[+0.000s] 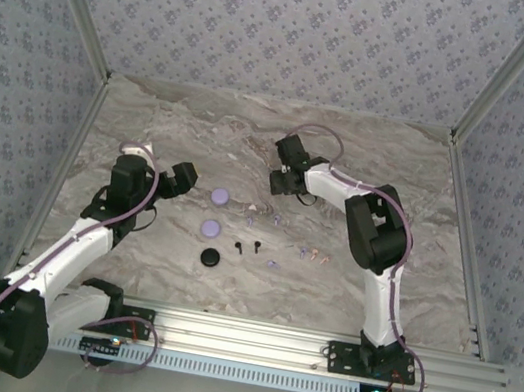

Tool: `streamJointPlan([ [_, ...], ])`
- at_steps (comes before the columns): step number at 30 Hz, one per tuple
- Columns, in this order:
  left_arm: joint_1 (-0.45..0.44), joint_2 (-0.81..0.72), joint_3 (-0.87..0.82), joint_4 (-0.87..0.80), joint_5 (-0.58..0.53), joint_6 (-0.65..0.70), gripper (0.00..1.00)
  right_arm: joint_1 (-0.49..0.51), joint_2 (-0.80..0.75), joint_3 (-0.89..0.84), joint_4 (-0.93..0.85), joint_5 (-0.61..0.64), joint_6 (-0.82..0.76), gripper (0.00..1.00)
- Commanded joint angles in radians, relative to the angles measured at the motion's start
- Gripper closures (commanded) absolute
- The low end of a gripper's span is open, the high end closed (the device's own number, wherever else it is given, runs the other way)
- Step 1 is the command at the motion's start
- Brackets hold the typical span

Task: Insert the wireless bluetooth earbuds into the charging case

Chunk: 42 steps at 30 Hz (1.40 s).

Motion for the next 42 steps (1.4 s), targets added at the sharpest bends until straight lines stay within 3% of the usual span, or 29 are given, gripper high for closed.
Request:
streamJointPlan([
  [1,-0.008,-0.002,0.018,-0.003,0.013,0.016,0.01,-0.013,-0.001,-0.007,0.023,-0.029,-0.067,0.45],
  [11,-0.007,0.034,0.083,-0.016,0.147,0.053,0.01,-0.015,-0.148,-0.128,0.178,-0.05,-0.26,0.49],
  [21,-0.01,0.136,0.252,0.008,0.471,0.069,0.04,-0.002,-0.481,-0.447,0.44,-0.193,-0.534,0.5],
  [27,-0.051,0.164,0.343,-0.018,0.601,0.1,0.06,0.004,-0.687,-0.623,0.585,-0.29,-0.672,0.51],
  [34,-0.142,0.219,0.412,-0.022,0.686,0.125,0.07,0.032,-0.802,-0.673,0.612,-0.317,-0.791,0.52],
  [42,-0.227,0.312,0.474,-0.036,0.686,0.161,0.14,0.072,-0.832,-0.663,0.581,-0.329,-0.812,0.52],
])
